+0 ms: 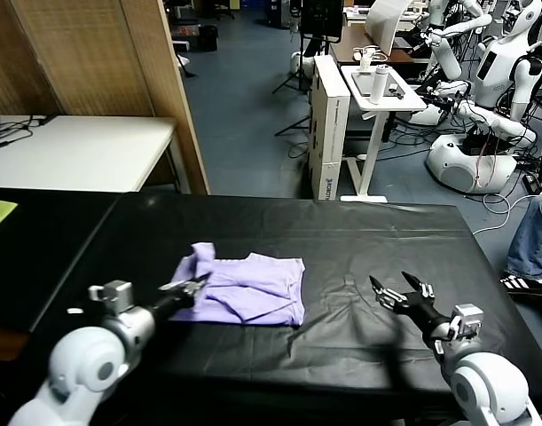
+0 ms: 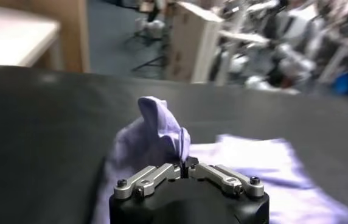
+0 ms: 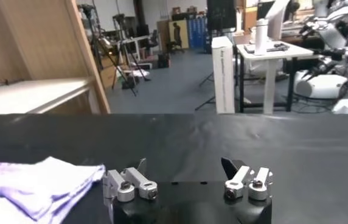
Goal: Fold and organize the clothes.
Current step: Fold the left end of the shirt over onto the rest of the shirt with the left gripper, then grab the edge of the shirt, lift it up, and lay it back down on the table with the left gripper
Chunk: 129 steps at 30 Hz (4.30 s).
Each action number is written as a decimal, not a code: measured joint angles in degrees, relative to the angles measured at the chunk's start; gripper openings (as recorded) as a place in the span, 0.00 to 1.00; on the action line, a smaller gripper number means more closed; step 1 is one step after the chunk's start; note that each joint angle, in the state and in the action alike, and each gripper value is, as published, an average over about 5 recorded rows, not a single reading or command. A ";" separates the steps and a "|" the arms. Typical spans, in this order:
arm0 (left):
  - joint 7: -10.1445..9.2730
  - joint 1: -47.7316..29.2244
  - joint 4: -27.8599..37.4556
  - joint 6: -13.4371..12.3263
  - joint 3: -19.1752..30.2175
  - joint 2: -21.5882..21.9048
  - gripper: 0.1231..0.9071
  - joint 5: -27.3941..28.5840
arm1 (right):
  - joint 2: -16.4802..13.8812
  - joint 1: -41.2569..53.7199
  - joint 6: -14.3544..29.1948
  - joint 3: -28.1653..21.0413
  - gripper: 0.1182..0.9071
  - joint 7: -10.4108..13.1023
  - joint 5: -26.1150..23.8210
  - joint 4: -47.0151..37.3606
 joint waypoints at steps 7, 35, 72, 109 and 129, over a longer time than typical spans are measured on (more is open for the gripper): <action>-0.51 -3.93 2.55 -0.14 5.75 -4.10 0.06 1.19 | 0.61 -0.68 -0.03 -0.15 1.00 -0.01 -0.46 0.11; -0.43 -6.67 11.37 -1.25 10.88 -13.21 0.06 5.05 | 1.08 -0.72 -0.10 -0.67 1.00 -0.03 -0.99 0.05; -0.69 -0.69 0.73 -5.64 1.01 -10.83 1.00 9.66 | -1.91 17.61 -3.32 -22.04 1.00 2.40 5.69 -5.87; 1.62 4.71 5.49 -10.77 -5.48 -9.35 1.00 14.48 | 1.92 17.99 -0.62 -22.27 0.28 0.90 3.61 -10.05; 6.75 5.42 13.63 -16.74 -8.18 -17.71 1.00 9.34 | -1.57 13.56 0.72 -13.84 1.00 0.96 7.58 -2.93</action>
